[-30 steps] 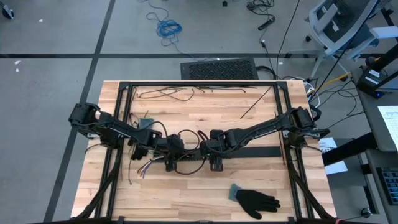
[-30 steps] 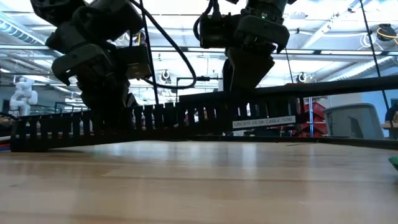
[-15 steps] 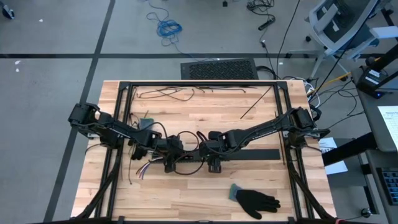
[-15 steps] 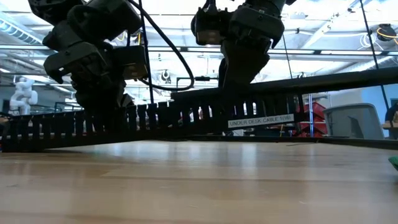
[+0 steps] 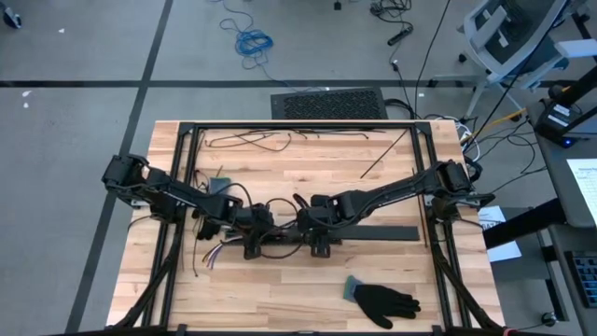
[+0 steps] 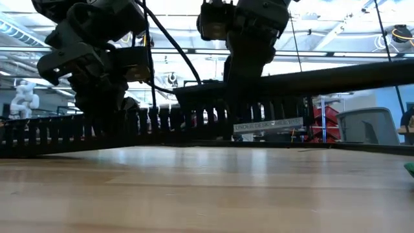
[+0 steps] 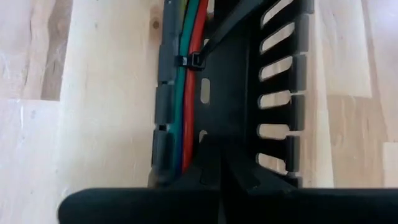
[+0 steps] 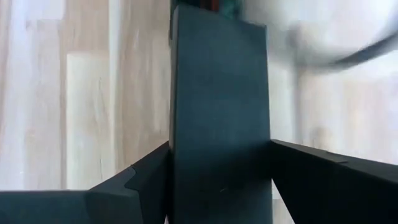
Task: Ziptie cables
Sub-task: Close the cable duct with the cable duct cover
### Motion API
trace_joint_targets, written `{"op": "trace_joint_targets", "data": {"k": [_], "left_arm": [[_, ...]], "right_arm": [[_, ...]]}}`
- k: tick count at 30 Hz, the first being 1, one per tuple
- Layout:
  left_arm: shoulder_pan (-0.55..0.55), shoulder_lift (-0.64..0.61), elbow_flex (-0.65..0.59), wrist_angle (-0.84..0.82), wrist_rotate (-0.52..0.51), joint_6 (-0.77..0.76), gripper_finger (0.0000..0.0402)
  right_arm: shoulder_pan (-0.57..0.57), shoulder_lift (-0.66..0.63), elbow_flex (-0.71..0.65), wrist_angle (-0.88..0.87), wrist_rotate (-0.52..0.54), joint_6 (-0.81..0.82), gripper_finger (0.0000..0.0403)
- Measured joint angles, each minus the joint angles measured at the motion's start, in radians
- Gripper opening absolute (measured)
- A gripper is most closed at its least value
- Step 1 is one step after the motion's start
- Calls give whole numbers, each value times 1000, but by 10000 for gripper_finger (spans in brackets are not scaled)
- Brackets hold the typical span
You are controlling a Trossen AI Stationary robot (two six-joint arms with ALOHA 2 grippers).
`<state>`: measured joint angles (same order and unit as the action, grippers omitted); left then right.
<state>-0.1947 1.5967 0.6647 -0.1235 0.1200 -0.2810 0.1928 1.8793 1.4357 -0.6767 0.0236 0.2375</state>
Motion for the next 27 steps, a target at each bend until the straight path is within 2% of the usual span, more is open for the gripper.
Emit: {"op": "trace_joint_targets", "data": {"k": [2,6,14,20,24,27], "left_arm": [[-1,5,-7,-29,15,-3,0],[-1,5,-6,-48,9,1,0],[-1,4,-6,-53,8,-3,0],[3,3,-6,-52,3,-18,0],[15,3,-6,-52,3,-32,0],[28,3,-6,-53,4,-37,0]], "right_arm": [[0,-10,28,-17,35,5,224],[-14,-26,33,32,30,26,223],[-24,-24,49,-171,74,5,202],[-29,-24,49,-173,89,-59,183],[-72,-23,49,-261,98,34,186],[-100,-35,47,-363,103,39,201]]}}
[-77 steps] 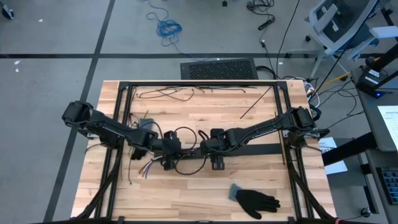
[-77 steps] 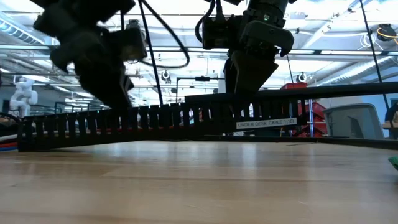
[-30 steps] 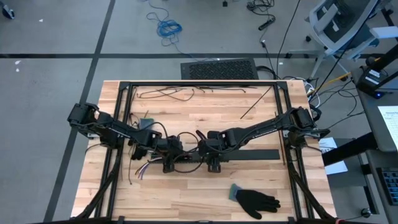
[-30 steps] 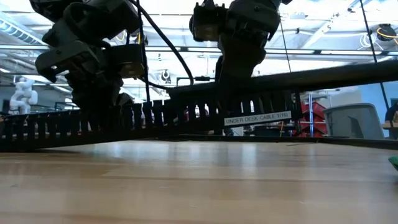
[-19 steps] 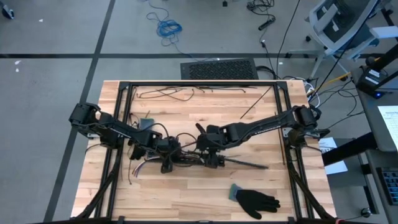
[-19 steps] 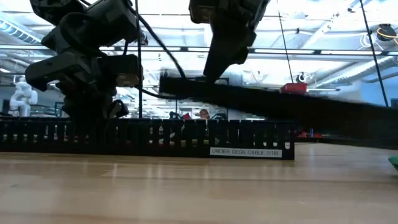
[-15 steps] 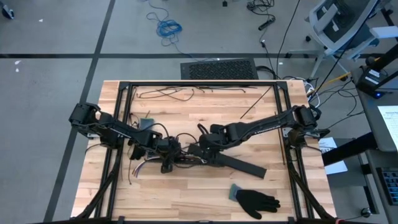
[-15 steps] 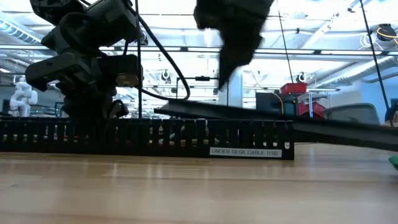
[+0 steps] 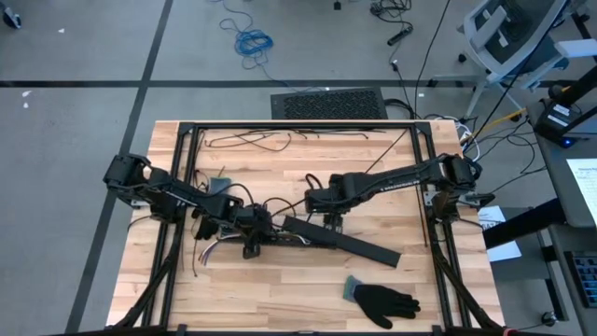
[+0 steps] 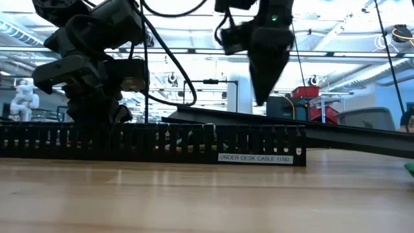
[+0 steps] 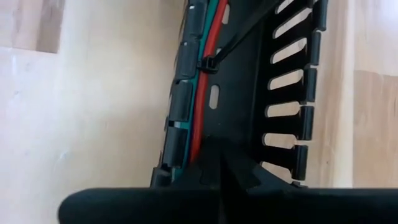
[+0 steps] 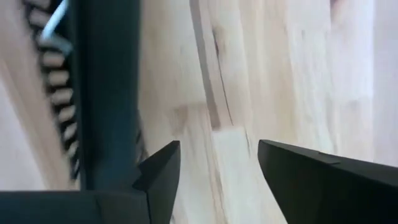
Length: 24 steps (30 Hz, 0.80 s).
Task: Ziptie cables
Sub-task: Close the cable duct with the cable duct cover
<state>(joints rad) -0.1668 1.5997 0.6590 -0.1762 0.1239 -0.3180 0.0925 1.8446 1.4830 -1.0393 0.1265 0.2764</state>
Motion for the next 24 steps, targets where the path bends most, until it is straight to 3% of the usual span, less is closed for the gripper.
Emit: {"op": "trace_joint_targets", "data": {"k": [4,8,12,17,24], "left_arm": [[34,-20,0,-8,-9,8,0],[62,-30,-1,-21,-20,11,0],[73,-30,-1,-17,-20,33,0],[74,-30,-1,-10,-1,96,0],[62,-31,-1,-18,114,230,0]], "right_arm": [[4,-68,-1,-86,4,-4,217],[41,-182,-54,-129,0,139,219],[99,-299,-204,-116,-32,307,219],[124,-391,-391,18,-53,402,219],[121,-393,-521,147,-81,372,219]]}}
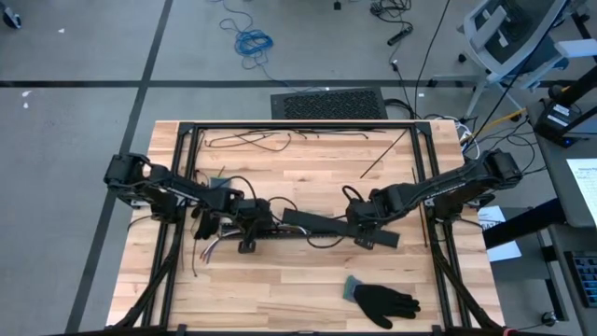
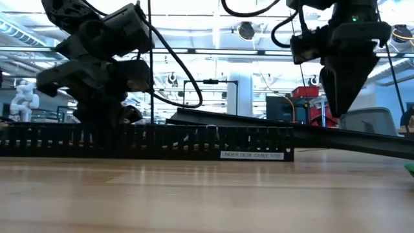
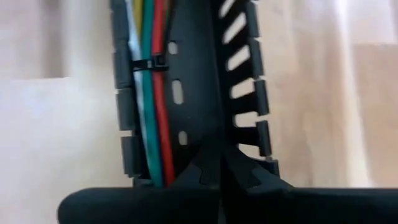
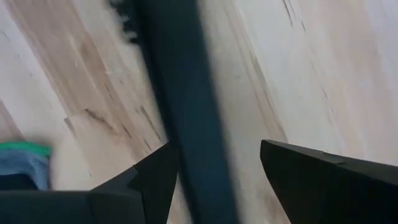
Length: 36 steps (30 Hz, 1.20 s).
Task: Ziptie cables
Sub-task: Close the cable duct with the cable duct cover
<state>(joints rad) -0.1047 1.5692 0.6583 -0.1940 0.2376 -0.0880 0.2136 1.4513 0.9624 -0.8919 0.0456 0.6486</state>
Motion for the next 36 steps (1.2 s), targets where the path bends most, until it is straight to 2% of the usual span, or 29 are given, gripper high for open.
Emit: {"op": "trace_joint_targets", "data": {"k": [5,11,18,26,36], "left_arm": [[-11,0,1,0,43,22,0],[-7,0,6,-3,5,-59,0],[-7,0,13,-7,-3,-63,0],[-7,0,13,-8,-5,-63,0],[-7,0,14,-6,-28,-64,0]], "right_arm": [[-10,0,-19,60,-7,-45,219],[-1,0,-18,149,-155,-81,219],[16,1,-46,197,-89,-82,219],[15,6,-147,330,-129,-17,196],[12,51,-195,444,-151,-62,148]]}}
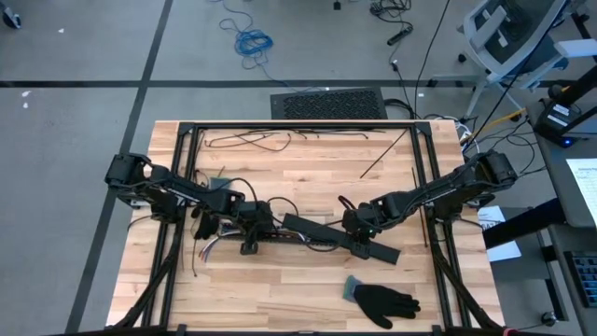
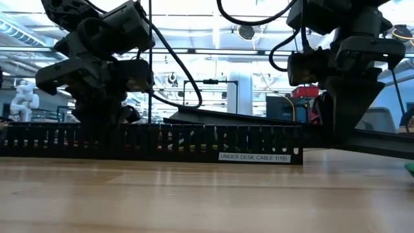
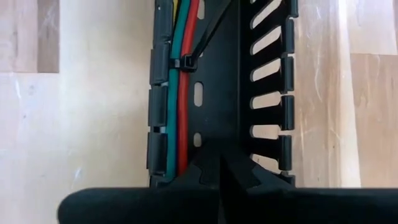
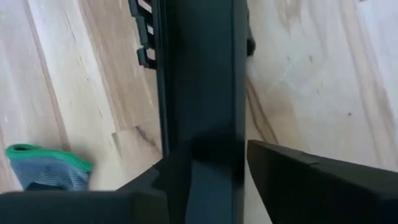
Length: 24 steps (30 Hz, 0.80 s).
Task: Ziptie cables
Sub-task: Close the cable duct with the cable duct cover
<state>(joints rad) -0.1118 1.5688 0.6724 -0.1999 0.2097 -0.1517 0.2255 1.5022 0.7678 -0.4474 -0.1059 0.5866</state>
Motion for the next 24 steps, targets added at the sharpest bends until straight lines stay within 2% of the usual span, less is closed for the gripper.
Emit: {"op": "trace_joint_targets", "data": {"k": [4,9,16,21,24], "left_arm": [[0,0,0,1,-26,0,0],[0,-21,2,1,-45,-30,0],[1,-152,0,-45,-48,-68,0],[1,-290,0,-93,-40,-112,0],[2,-386,0,-102,-37,-157,0]], "right_arm": [[-1,1,-25,45,-9,30,121],[0,-2,-27,56,-50,36,16],[1,-23,-2,8,-61,49,4],[-1,-49,75,-159,-43,-6,3],[-7,-63,156,-311,25,-45,2]]}}
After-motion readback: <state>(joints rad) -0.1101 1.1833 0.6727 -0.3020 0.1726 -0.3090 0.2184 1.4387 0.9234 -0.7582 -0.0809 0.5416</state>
